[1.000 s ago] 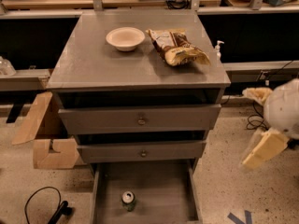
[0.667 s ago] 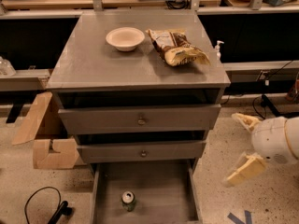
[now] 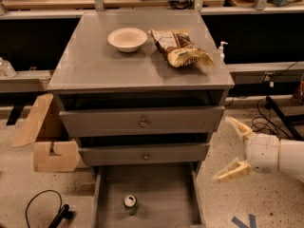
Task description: Pick green can from bottom drawer and place on counter
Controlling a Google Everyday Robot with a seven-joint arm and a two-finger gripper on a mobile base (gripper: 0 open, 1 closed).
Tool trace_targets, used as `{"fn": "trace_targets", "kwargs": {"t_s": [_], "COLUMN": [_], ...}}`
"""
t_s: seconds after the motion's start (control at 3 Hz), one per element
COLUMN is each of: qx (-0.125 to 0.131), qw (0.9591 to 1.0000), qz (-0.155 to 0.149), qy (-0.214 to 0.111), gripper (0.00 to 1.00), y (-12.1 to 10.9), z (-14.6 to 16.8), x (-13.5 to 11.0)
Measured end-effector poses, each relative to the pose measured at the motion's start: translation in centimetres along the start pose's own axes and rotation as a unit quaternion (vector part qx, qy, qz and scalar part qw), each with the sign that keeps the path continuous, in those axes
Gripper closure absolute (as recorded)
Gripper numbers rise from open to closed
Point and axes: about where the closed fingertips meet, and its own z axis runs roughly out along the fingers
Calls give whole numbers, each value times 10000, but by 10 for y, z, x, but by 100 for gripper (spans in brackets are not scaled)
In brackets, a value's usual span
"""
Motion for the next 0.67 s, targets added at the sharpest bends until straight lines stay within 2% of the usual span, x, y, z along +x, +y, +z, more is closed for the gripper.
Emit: {"fn": "trace_targets", "kwargs": {"t_s": [0.33, 0.67], "qx": [-70, -88], "qw": [9994, 9994], "qz": [-233, -170], "qy": [-264, -302], "gripper": [0, 0], "y": [2, 6], "z": [12, 22], "x": [19, 26]}}
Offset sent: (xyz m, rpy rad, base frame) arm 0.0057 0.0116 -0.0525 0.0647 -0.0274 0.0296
